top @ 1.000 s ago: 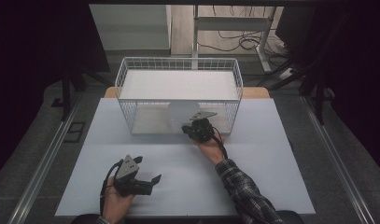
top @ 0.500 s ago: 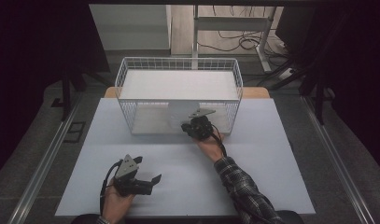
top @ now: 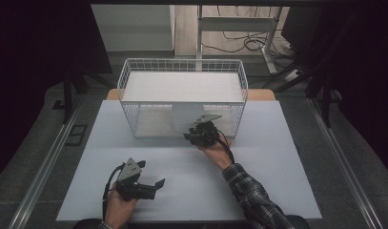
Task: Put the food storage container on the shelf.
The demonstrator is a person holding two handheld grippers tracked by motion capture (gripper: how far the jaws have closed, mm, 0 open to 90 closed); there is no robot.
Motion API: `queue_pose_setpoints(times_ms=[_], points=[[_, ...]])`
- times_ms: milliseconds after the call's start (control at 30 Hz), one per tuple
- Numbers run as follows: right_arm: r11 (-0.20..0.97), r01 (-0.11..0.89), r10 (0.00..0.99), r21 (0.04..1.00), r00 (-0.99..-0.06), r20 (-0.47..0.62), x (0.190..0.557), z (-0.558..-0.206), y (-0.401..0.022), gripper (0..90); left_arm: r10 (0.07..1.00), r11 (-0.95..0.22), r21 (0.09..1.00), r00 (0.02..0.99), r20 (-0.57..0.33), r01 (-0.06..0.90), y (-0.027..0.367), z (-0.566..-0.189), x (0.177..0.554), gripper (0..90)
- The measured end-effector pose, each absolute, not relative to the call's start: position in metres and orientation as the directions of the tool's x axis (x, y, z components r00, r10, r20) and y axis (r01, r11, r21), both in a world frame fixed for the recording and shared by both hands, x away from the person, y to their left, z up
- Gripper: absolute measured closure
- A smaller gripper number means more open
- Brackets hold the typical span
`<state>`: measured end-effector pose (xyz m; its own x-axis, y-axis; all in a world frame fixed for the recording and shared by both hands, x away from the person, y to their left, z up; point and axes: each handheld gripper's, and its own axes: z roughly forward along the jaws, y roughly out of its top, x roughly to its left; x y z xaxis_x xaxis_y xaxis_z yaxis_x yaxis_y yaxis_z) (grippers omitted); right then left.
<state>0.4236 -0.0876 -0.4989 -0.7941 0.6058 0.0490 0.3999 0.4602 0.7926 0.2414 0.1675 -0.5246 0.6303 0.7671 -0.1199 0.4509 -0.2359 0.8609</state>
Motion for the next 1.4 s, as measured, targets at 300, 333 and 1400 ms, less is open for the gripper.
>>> queue_pose_setpoints(times_ms=[300, 333, 1400], points=[[0.478, 0.394, 0.571, 0.785, -0.818, 0.063, 0.403, -0.494, -0.096, 29.9, 0.767, -0.248, 0.852, 0.631, -0.118, 0.461, 0.166, -0.526, 0.242, 0.8], [0.484, 0.389, 0.567, 0.784, -0.822, 0.057, 0.402, -0.494, -0.098, 27.9, 0.766, -0.250, 0.851, 0.632, -0.118, 0.462, 0.166, -0.526, 0.242, 0.8], [0.454, 0.380, 0.572, 0.806, -0.818, 0.063, 0.333, -0.473, -0.177, 2.6, 0.756, -0.257, 0.849, 0.643, -0.121, 0.462, 0.173, -0.524, 0.242, 1.9]])
